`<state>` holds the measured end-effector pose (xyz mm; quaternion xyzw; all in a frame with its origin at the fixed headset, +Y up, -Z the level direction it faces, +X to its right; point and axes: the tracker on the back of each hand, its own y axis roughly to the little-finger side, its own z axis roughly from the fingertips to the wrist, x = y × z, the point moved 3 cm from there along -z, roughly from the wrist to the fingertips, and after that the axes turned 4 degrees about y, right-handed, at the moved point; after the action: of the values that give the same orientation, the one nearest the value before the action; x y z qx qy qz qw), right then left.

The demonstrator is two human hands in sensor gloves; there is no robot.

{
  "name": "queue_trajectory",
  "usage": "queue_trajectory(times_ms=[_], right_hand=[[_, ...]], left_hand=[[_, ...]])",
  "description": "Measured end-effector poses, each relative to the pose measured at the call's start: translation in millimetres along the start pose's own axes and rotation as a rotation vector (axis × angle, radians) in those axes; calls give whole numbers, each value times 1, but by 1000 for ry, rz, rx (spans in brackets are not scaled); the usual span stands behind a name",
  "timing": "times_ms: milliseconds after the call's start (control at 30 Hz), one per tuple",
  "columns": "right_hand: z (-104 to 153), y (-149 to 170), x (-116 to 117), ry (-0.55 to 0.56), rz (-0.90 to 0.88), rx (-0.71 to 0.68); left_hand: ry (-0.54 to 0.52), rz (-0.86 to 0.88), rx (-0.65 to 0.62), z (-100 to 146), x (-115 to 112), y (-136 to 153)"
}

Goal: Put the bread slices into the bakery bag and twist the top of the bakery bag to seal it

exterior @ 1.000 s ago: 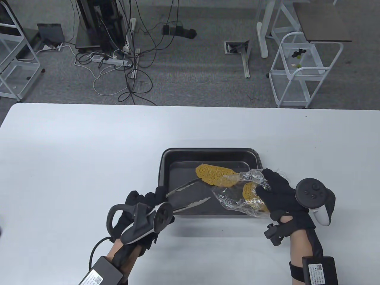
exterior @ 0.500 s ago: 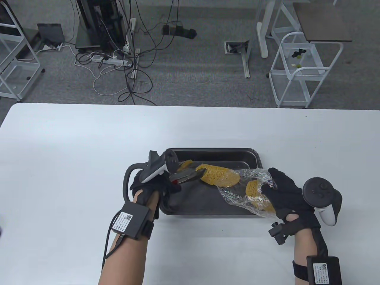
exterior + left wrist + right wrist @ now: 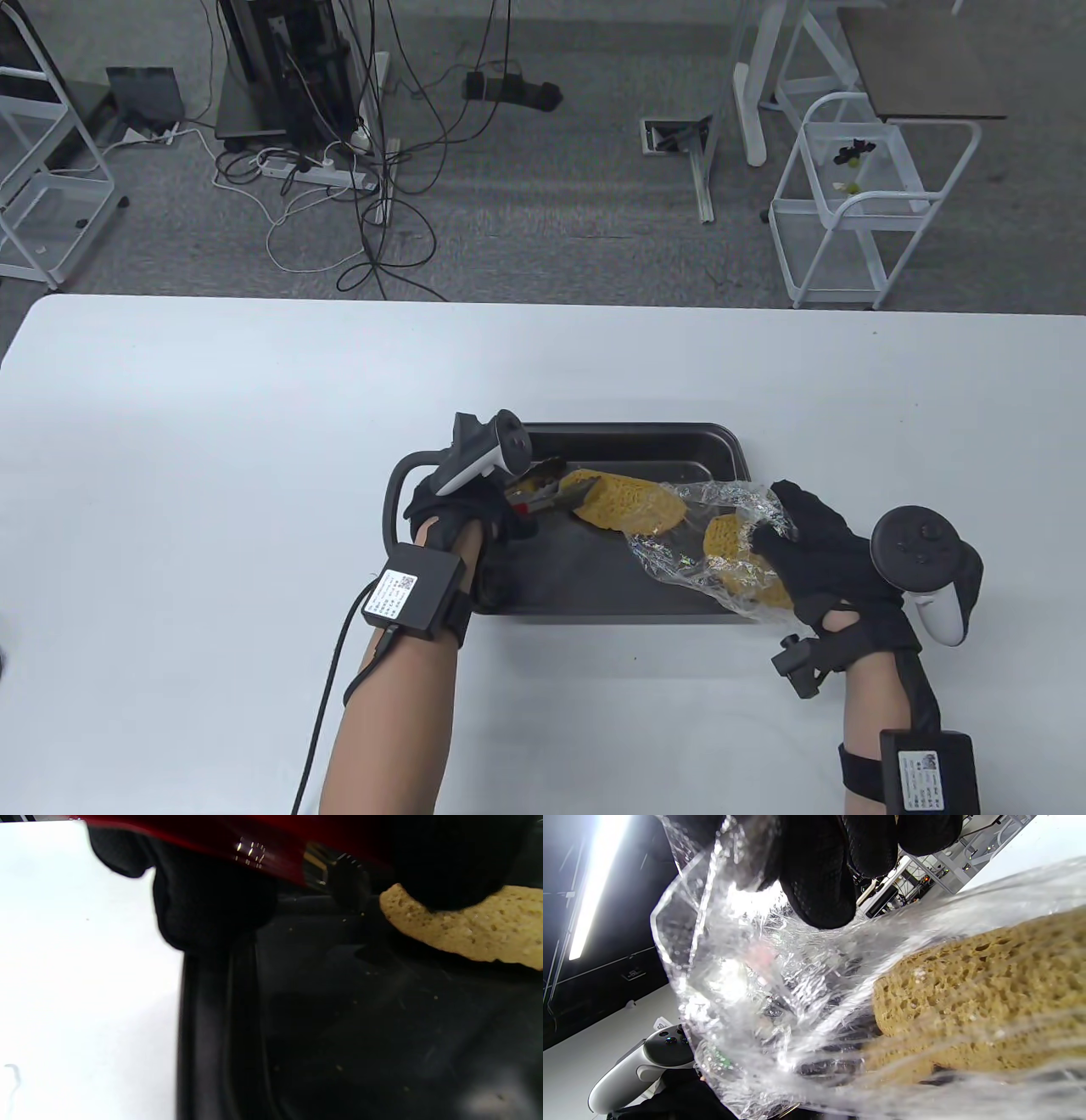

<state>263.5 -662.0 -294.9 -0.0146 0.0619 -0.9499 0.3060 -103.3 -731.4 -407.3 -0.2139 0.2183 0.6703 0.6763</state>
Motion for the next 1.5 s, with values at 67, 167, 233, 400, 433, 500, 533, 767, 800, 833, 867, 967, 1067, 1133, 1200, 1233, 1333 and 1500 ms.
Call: queue_trajectory(times_ms=[67,167,233,400,433,500,533,767,800,833,867,967,1067,1133,1200,1233,1333,1500], right_hand=[[0,0,0,0,1,0],[0,0,0,1,0,1],[0,0,-1,2,-4,2],[0,1,-1,3,-10,4],[0,1,-1,1,-12,5],[0,1,-1,2,-14,5],[0,1,-2,2,-15,5],[0,1,0,-3,-17,2],[-1,1,0,-4,-17,2],[-1,1,0,-4,-17,1],[-1,1,0,-4,-17,1],[0,2,-1,0,-19,1],[-1,2,-2,8,-19,2],[0,3,-3,23,-20,4],[-1,3,-3,30,-10,3],[-1,3,-3,32,-4,4],[0,4,-5,48,13,6],[0,5,-7,68,30,11]], left_hand=[[14,-4,-6,-1,-1,-4],[33,16,-27,-3,-3,-8],[50,23,-47,-3,-6,-11],[94,20,-123,1,-14,-21],[101,13,-139,4,-17,-25],[82,-2,-163,9,-21,-32],[78,-10,-174,11,-24,-35],[-27,-38,-221,31,-41,-62],[-44,-43,-217,34,-43,-64],[-82,-56,-211,38,-44,-66],[-111,-70,-204,41,-45,-66],[-165,-61,-199,49,-47,-63],[-239,-65,-194,59,-49,-57],[-292,-80,-184,66,-51,-51],[-336,-101,-175,74,-52,-44],[-352,-105,-171,76,-52,-41],[-393,-122,-155,87,-54,-30],[-452,-152,-125,104,-54,-8]])
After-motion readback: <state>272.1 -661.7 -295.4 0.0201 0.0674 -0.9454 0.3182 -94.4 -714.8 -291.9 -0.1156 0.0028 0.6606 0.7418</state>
